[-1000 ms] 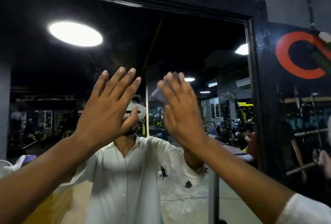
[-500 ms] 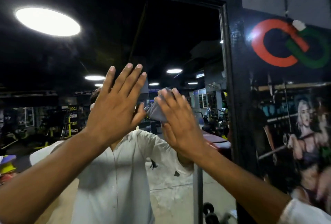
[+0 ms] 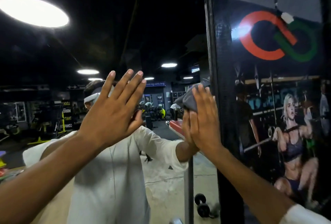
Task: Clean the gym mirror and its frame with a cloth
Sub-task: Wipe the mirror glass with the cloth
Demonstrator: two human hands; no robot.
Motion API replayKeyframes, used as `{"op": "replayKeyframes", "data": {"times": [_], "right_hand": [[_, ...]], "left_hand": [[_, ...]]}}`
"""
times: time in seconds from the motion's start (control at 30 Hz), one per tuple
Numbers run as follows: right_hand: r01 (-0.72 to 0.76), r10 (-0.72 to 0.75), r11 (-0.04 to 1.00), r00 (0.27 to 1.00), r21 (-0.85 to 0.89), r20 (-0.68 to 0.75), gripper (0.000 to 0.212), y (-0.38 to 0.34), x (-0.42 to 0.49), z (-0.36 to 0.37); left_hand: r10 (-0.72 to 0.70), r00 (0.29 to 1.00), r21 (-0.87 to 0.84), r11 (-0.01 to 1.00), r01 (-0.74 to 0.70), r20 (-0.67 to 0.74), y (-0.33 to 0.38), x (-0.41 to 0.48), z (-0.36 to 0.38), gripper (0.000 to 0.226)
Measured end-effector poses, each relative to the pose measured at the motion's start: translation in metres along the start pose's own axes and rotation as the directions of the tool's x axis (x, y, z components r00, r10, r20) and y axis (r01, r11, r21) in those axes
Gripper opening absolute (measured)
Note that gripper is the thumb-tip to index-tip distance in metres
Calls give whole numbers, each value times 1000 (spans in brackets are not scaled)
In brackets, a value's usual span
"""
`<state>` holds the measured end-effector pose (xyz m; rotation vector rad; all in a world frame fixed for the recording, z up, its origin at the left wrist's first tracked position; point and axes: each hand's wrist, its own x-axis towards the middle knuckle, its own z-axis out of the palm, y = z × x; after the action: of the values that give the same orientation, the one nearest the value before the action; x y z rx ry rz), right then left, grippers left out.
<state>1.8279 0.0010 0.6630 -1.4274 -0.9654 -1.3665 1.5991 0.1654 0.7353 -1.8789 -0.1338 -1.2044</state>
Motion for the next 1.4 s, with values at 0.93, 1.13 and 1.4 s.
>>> {"op": "replayKeyframes", "data": {"times": [0.93, 1.13, 1.4], "right_hand": [[826, -794, 563, 542, -2, 277, 83, -180, 63, 56], [134, -133, 991, 986, 0, -98, 57, -241, 207, 84], [737, -712, 672, 670, -73, 212, 78, -298, 110, 96]], "left_hand": [[-212, 977, 11, 977, 212, 15, -205, -85, -55, 82], [-208, 978, 57, 977, 208, 1, -248, -100, -55, 81], [-205, 975, -74, 977, 199, -85, -277, -113, -57, 68]]}}
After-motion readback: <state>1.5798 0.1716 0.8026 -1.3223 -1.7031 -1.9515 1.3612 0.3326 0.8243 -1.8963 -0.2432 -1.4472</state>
